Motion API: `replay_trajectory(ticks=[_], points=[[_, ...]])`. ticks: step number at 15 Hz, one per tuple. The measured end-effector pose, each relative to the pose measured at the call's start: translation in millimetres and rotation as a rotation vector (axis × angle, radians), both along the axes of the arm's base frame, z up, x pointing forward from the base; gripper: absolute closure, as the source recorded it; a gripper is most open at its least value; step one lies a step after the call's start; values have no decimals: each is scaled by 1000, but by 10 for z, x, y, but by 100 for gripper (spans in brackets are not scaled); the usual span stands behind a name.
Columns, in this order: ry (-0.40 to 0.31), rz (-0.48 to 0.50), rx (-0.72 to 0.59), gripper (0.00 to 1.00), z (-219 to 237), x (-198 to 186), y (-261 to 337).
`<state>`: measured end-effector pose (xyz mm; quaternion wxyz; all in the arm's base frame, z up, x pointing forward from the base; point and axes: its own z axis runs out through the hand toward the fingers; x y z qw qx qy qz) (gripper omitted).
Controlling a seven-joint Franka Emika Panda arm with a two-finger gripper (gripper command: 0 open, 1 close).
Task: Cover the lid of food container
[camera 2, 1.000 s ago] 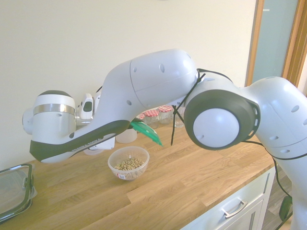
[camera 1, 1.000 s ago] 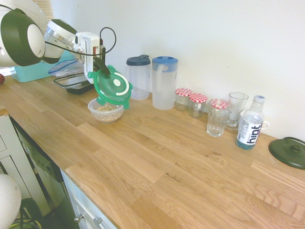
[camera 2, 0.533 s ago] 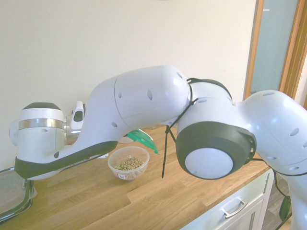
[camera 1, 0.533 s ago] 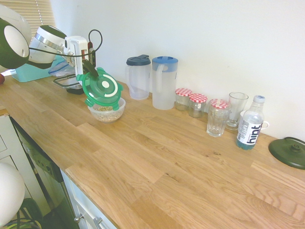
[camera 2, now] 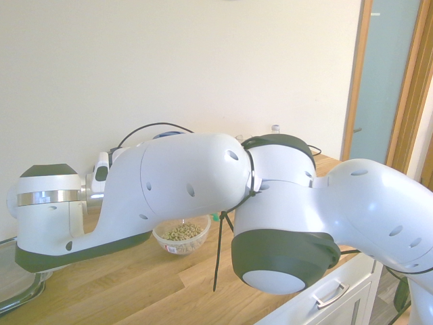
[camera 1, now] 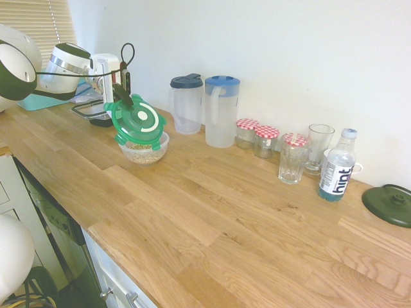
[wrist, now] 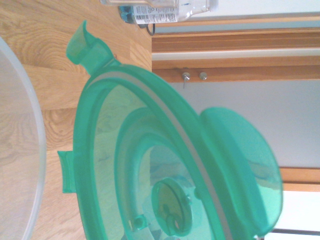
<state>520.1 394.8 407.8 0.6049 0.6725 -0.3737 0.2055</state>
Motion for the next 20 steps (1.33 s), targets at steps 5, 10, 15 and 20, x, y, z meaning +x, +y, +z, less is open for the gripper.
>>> replay_trajectory(ticks=[5, 10, 15, 20], points=[[6, 8, 0, 100, -62, 72, 31], [15, 7, -13, 100, -163, 107, 26], [25, 6, -21, 0, -270, 152, -4], [25, 28, -18, 0, -334, 177, 24]])
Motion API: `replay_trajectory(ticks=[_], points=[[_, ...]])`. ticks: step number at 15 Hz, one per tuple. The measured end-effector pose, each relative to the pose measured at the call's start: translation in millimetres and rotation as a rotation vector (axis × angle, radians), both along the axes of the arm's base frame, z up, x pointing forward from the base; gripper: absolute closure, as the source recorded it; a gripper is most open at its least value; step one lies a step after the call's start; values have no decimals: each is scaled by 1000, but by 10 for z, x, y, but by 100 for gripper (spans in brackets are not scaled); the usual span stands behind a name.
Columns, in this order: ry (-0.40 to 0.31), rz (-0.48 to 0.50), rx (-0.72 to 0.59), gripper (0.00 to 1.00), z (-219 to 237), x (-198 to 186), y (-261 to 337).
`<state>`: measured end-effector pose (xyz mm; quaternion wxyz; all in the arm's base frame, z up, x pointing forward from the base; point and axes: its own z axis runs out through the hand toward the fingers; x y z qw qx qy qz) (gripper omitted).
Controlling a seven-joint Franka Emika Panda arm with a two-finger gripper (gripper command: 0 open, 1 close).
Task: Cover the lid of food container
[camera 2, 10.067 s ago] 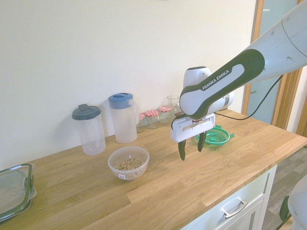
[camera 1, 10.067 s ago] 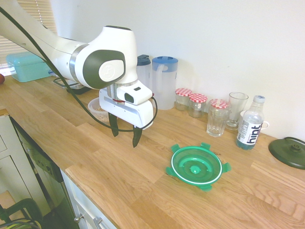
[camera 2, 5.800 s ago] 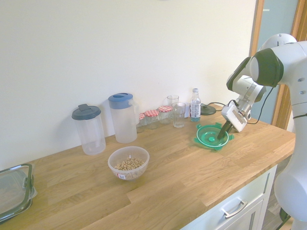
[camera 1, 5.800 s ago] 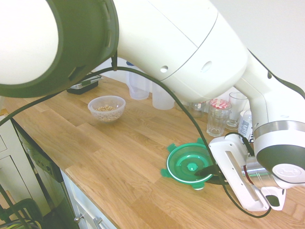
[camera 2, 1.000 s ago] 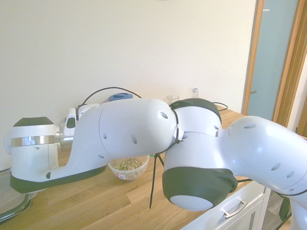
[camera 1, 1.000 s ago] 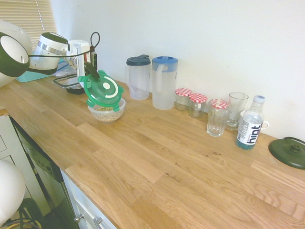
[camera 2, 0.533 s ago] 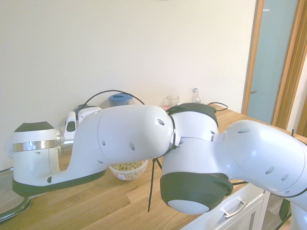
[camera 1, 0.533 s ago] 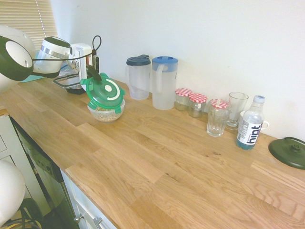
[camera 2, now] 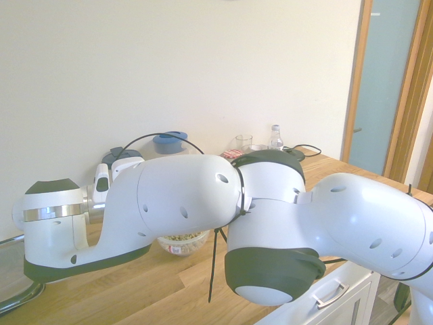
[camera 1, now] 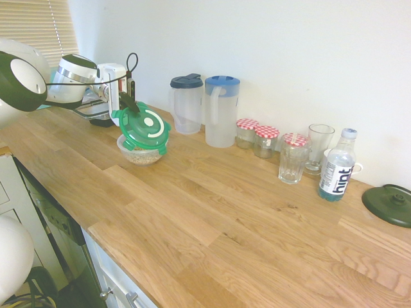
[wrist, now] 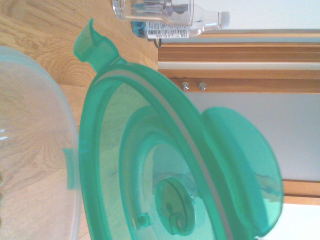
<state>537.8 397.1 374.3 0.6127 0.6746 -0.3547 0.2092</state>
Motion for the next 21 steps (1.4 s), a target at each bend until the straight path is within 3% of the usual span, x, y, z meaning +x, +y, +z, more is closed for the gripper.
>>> replay_trajectory(ticks=[8, 12, 15, 21], points=[[40, 40, 59, 0, -137, -84, 163], [99, 16, 244, 0, -93, -251, 314], [102, 27, 372, 0, 35, -300, 418], [93, 64, 473, 0, 228, -402, 572]])
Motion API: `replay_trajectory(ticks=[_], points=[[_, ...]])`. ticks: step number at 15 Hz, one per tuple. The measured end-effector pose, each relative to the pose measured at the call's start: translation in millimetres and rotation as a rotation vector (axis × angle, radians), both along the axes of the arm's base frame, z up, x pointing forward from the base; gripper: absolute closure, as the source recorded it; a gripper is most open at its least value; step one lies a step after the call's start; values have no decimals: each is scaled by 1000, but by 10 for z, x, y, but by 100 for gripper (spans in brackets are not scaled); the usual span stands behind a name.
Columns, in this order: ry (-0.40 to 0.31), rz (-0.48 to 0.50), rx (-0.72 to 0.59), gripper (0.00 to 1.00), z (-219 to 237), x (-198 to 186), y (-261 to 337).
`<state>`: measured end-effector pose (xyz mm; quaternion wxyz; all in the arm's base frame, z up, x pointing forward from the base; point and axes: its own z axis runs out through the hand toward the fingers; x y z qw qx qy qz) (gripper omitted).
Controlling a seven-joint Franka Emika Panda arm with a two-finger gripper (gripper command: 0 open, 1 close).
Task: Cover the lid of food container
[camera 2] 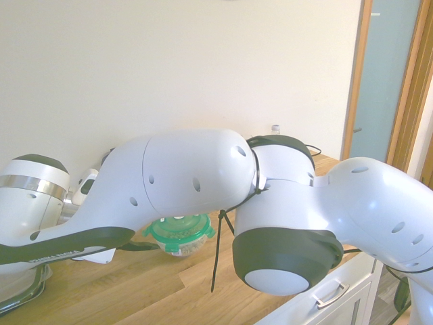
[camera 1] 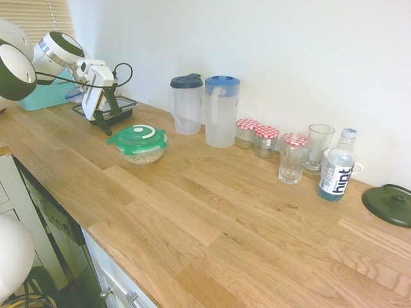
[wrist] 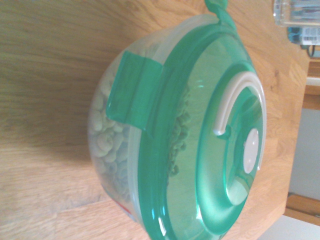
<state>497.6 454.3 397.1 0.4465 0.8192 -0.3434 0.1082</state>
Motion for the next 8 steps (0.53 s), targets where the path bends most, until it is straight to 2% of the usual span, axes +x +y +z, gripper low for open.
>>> replay_trajectory(ticks=[4, 8], points=[[7, 47, 226, 0, 519, -104, 25], [-20, 133, 422, 0, 942, 199, -501]])
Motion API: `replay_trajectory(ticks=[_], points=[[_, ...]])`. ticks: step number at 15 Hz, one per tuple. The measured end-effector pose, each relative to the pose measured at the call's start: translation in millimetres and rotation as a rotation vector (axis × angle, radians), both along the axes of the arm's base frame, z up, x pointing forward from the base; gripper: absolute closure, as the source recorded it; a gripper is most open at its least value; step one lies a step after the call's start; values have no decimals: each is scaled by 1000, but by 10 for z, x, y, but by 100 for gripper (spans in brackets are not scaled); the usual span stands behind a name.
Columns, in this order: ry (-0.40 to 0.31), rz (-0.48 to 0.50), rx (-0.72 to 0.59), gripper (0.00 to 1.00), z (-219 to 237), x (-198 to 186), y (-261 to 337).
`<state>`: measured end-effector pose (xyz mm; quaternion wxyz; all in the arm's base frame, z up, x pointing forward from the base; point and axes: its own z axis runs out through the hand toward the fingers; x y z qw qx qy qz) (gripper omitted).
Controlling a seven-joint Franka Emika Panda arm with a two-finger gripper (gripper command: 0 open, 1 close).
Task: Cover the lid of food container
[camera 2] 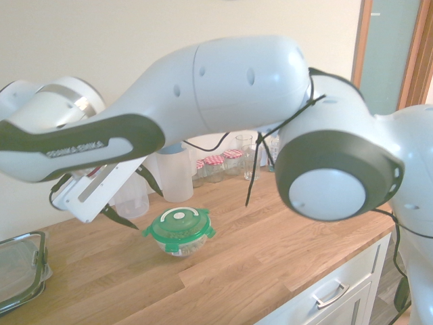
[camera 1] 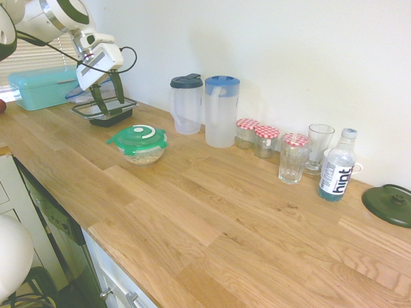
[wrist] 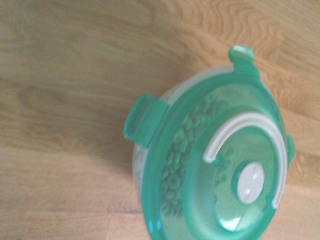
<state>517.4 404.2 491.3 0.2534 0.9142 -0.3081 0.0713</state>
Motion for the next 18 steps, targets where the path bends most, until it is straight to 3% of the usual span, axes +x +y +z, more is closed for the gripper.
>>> replay_trajectory(ticks=[5, 12, 18], points=[[-32, 57, 233, 0, 405, 258, -996], [-70, 58, 563, 0, 646, 89, -2592], [-89, 7, 565, 0, 239, -538, -3960]])
